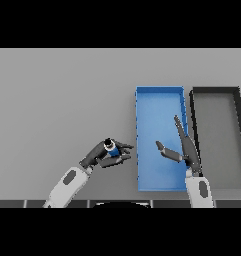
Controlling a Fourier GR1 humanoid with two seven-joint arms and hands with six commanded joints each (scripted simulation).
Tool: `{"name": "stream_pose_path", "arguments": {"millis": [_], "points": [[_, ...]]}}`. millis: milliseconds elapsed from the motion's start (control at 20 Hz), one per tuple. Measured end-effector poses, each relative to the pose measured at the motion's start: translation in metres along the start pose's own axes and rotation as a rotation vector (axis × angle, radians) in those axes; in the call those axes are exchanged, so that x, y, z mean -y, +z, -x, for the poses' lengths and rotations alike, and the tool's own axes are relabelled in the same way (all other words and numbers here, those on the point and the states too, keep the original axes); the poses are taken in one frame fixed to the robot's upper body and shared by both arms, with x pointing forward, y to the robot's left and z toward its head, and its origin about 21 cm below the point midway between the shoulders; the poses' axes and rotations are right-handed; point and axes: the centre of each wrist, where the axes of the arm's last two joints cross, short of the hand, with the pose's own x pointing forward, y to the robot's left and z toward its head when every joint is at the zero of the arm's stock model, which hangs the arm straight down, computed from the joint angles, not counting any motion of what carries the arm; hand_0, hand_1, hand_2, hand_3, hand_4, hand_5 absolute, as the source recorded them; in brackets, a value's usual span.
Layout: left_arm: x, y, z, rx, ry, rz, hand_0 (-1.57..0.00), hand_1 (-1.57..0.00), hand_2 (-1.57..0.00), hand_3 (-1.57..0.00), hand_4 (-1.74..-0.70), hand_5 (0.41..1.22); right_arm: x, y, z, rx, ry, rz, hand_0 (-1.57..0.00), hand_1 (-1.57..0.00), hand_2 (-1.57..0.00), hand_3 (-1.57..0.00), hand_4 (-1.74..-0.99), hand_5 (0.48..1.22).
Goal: Pick up the blue pipe and place it into the blue bin.
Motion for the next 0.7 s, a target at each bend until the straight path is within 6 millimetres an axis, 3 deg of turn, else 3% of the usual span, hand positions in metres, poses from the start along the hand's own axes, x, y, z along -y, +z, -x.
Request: {"name": "stream_pose_path", "arguments": {"millis": [100, 350, 700], "points": [[0.007, -0.008, -0.01, -0.002, -0.006, 0.005, -1.55, -1.56, -1.56, -1.56, -1.47, 1.216, -0.002, 0.003, 0.001, 0.014, -0.002, -0.003, 0.0, 0.0, 0.0, 0.0, -1.135, 0.559], [0.003, -0.018, -0.029, 0.02, -0.027, 0.041, -1.57, -1.57, -1.57, -1.57, -1.47, 1.219, 0.003, 0.0, 0.003, 0.002, 0.013, 0.002, 0.0, 0.0, 0.0, 0.0, -1.123, 0.571], [0.009, -0.017, -0.034, -0.004, -0.023, 0.073, -1.57, -1.57, -1.57, -1.57, -1.47, 1.22, 0.002, 0.013, -0.008, 0.02, 0.053, 0.036, 0.0, 0.0, 0.0, 0.0, -1.133, 0.578]]}}
